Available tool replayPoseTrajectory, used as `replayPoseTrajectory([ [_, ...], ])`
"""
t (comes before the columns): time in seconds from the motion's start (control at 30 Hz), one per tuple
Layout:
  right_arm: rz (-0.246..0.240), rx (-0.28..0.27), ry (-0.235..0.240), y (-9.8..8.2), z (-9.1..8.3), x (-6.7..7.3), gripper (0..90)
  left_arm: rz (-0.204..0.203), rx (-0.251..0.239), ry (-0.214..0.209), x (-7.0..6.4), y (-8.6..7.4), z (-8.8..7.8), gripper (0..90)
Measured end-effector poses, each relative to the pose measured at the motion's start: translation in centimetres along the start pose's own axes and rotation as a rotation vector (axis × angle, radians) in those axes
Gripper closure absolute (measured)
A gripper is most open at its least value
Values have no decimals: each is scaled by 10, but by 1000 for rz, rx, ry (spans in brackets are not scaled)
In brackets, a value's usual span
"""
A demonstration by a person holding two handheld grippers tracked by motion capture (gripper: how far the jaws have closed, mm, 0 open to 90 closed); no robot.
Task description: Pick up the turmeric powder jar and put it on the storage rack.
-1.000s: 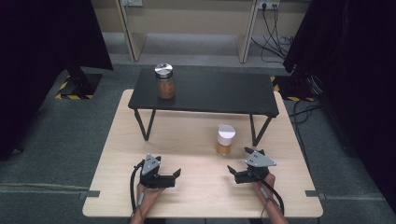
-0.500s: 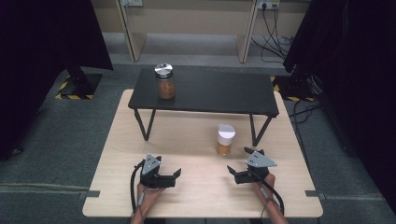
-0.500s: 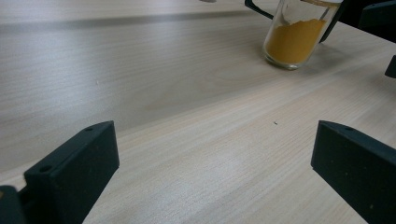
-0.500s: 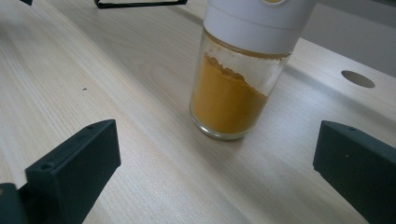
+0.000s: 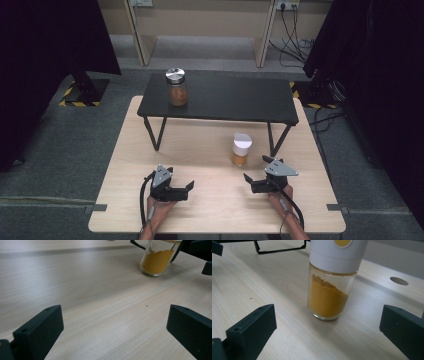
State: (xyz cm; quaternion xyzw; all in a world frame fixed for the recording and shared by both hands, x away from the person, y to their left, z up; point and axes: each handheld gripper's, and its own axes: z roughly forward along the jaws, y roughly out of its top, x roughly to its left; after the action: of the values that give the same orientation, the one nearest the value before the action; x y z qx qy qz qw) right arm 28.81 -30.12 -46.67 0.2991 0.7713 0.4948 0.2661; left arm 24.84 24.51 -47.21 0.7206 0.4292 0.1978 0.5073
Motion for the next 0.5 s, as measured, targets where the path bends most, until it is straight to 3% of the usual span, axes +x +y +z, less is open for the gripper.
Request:
replayPoseTrajectory([
  [0.2,28,-24,-28,-2,7,4,18,1,0,-2,0,0,0,1],
  [0.27,60,-54,-34,-2,10,5,18,0,1,-1,0,0,0,1],
  [0.5,55,-59,-39,5,18,8,17,-1,0,-1,0,0,0,1],
])
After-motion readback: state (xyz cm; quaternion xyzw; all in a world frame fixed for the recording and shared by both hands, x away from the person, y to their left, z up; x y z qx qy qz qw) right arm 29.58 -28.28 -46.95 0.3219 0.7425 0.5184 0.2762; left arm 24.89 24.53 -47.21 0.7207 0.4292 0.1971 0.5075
